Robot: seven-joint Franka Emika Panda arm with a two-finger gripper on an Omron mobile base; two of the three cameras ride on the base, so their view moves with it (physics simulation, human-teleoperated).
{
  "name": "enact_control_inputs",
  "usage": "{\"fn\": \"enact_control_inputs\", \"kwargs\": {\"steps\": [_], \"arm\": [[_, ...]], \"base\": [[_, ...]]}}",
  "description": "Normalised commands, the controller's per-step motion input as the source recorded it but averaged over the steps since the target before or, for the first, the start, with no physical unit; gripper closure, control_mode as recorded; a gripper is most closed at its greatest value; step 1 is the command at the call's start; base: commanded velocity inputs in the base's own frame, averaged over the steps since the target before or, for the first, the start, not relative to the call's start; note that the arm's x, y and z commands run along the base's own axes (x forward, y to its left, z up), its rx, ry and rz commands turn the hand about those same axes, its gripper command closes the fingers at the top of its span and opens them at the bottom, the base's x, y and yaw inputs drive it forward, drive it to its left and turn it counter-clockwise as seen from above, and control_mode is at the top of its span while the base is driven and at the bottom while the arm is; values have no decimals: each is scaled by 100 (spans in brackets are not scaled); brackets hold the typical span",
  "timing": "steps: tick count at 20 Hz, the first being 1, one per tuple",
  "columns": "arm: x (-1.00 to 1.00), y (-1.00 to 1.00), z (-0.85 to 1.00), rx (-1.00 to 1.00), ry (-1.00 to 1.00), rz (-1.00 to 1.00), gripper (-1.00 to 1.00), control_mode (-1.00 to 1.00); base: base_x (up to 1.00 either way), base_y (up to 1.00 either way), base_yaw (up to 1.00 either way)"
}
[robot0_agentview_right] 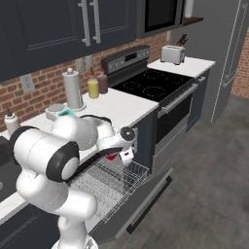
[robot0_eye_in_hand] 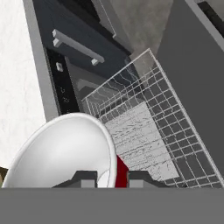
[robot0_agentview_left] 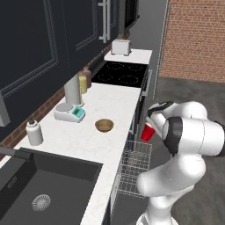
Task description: Pick up the cup and bowl from the counter, place them in the dishwasher, and close the dishwasher door.
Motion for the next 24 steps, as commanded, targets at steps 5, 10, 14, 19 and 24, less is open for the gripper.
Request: {"fn": "enact_control_inputs", "kwargs": {"steps": [5, 10, 14, 19, 24], "arm": [[-1, -76, -39, 8, 17, -4, 100, -100], [10, -35, -61, 11, 21, -1, 100, -100], [24, -2, -76, 16, 20, 0, 100, -100], [32, 1, -73, 21, 10, -3, 100, -100], [52, 13, -63, 19, 1, -8, 100, -100]], "base": [[0, 0, 0], [0, 0, 0], [0, 0, 0], [0, 0, 0], [0, 0, 0]]}}
